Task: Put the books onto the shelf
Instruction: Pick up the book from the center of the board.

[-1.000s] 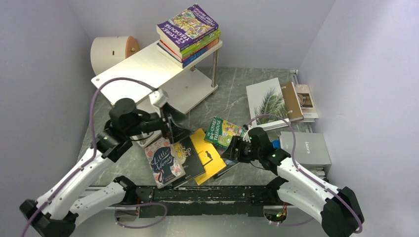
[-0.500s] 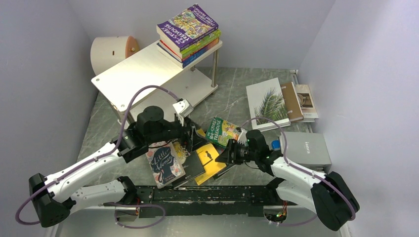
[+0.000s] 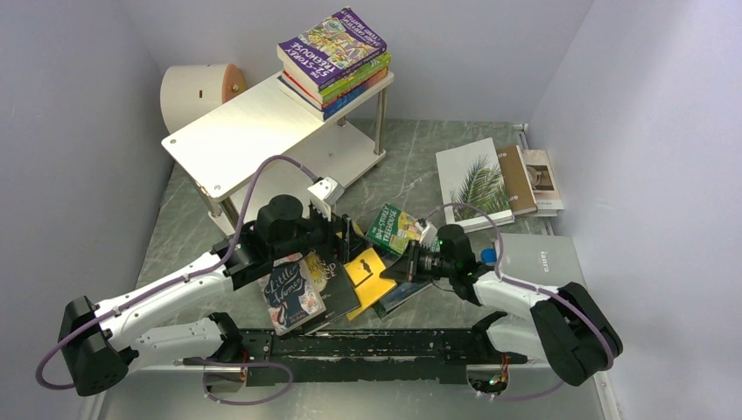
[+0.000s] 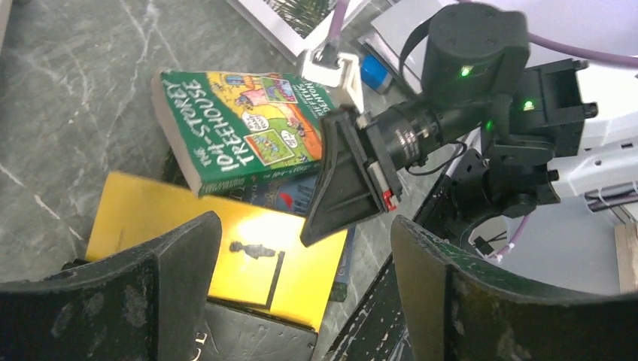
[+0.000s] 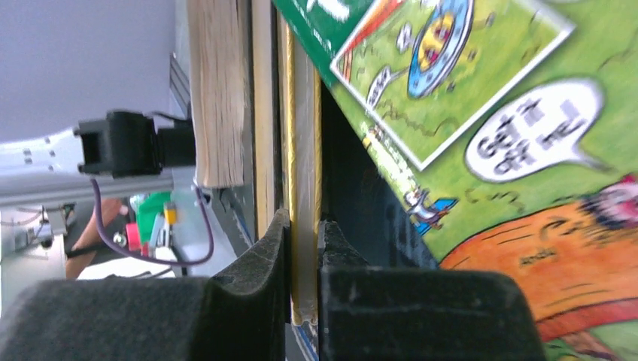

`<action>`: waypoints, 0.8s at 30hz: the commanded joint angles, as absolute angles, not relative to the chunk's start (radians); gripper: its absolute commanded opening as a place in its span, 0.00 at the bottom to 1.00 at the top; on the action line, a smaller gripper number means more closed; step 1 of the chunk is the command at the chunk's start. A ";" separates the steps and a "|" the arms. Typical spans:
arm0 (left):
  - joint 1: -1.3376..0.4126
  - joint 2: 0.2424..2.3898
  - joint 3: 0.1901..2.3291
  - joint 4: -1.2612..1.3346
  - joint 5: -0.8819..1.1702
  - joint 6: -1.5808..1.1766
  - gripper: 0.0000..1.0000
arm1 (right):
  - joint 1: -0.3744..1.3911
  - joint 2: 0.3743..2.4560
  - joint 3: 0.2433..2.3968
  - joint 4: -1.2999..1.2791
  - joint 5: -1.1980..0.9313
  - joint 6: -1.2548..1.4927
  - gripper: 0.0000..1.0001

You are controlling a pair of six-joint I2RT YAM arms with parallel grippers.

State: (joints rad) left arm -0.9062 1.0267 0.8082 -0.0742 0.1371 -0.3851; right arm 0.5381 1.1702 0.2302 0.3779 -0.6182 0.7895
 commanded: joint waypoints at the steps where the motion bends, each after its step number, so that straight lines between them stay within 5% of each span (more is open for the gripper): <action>1: -0.914 1.033 0.797 -0.008 0.052 -0.418 0.87 | 0.415 1.145 0.328 0.397 -0.634 0.740 0.00; 10: -0.914 1.027 0.761 -0.008 0.002 -0.552 0.87 | 0.239 1.092 0.512 0.125 -0.743 0.645 0.00; 24: -0.915 1.001 0.645 -0.044 -0.157 -1.052 0.92 | 0.187 0.947 0.436 0.391 -0.860 0.983 0.00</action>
State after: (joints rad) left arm -0.9077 1.0397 0.6800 -0.0837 -0.1158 -0.8730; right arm 0.2070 0.9913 0.4423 0.2192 -0.7490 0.8616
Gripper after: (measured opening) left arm 0.918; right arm 0.112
